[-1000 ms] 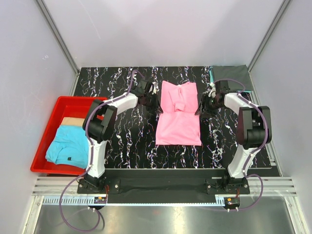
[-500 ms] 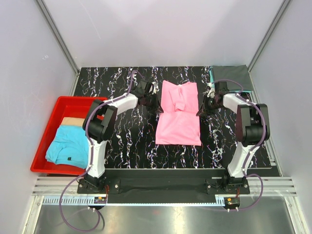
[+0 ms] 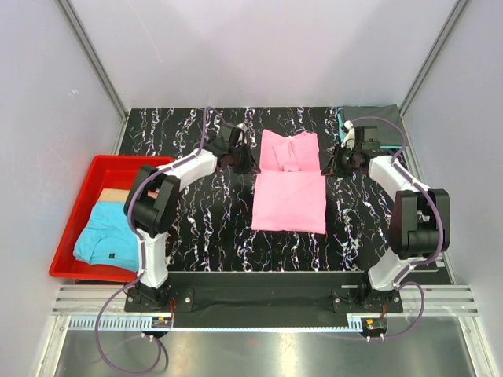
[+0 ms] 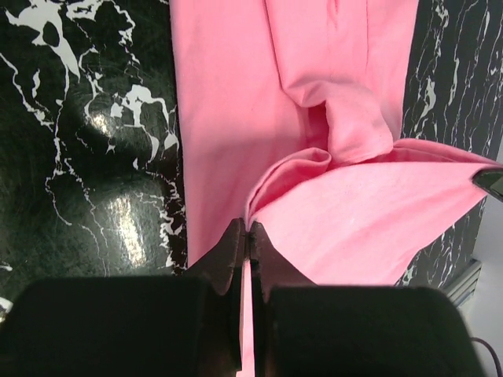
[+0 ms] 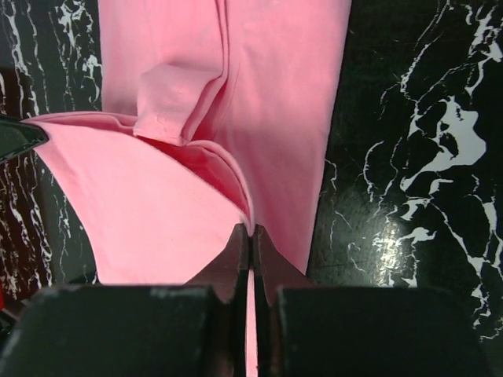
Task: Fold and stack the t-shirts
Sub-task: Fold the tshirt
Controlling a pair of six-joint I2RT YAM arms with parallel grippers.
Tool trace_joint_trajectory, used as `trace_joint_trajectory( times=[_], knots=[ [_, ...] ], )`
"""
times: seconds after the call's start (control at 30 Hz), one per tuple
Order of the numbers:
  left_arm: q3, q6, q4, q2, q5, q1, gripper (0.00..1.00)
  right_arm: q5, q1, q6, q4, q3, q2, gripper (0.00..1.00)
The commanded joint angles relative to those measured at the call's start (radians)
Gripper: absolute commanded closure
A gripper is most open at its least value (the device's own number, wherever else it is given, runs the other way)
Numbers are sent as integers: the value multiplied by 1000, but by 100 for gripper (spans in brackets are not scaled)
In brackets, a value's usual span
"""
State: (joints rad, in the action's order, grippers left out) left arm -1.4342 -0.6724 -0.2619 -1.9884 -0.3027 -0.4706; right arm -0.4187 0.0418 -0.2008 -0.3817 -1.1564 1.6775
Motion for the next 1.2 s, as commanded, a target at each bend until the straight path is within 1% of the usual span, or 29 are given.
trace_joint_trajectory(
  times=[0.0,0.07,0.13,0.23,0.3,0.33,0.37,0.4,0.43,0.47,0.5,0.57,0.6,0.63,0.67,0.7,0.73,0.77,0.8,0.87,1.0,1.1,1.17],
  knots=[
    [-57,-10,46,-46,33,3,100,44,-2,24,72,0,1,100],
    [-80,-4,12,-84,46,3,100,47,-3,34,79,-12,28,100],
    [-104,5,1,-104,68,4,100,47,-2,38,96,-22,62,98],
    [-121,7,-16,-138,88,13,98,47,-2,46,99,-48,114,93],
    [-121,-1,-11,-147,83,23,93,41,-3,54,86,-74,139,91],
    [-123,-1,-7,-148,71,26,88,41,-2,49,63,-104,158,87],
    [-130,0,-7,-145,73,32,82,41,-3,46,46,-121,163,79],
    [-137,5,-7,-141,70,35,67,47,-2,35,9,-137,168,68],
    [-140,13,-8,-138,36,38,67,61,-3,25,-12,-159,162,53],
    [-140,17,-14,-118,24,44,71,81,-2,12,-40,-172,157,49],
    [-132,22,-22,-101,25,46,72,130,-2,-17,-112,-184,146,46],
    [-88,40,-42,-28,48,41,64,167,-3,-63,-192,-210,113,43],
    [-63,45,-46,2,57,35,61,161,-2,-75,-241,-192,96,43],
    [-40,51,-53,57,71,29,61,156,0,-89,-256,-174,55,43],
    [9,62,-65,81,77,11,61,135,3,-110,-266,-149,32,46],
    [39,65,-60,108,70,-3,61,112,6,-114,-270,-94,-11,47],
    [72,68,-54,156,68,-17,61,92,6,-117,-272,-66,-28,50],
    [136,65,-37,178,66,-45,61,65,10,-123,-272,-40,-44,53],
    [171,62,-18,200,51,-60,61,45,16,-123,-258,16,-77,60],
    [257,41,22,246,50,-100,61,-4,17,-138,-235,72,-105,63],
    [359,10,78,264,37,-154,62,-35,29,-179,-157,229,-171,64],
    [415,-9,98,249,68,-186,63,-49,32,-204,-119,299,-161,63],
    [442,-21,89,235,86,-204,63,-7,36,-218,-114,336,-147,62]
  ],
)
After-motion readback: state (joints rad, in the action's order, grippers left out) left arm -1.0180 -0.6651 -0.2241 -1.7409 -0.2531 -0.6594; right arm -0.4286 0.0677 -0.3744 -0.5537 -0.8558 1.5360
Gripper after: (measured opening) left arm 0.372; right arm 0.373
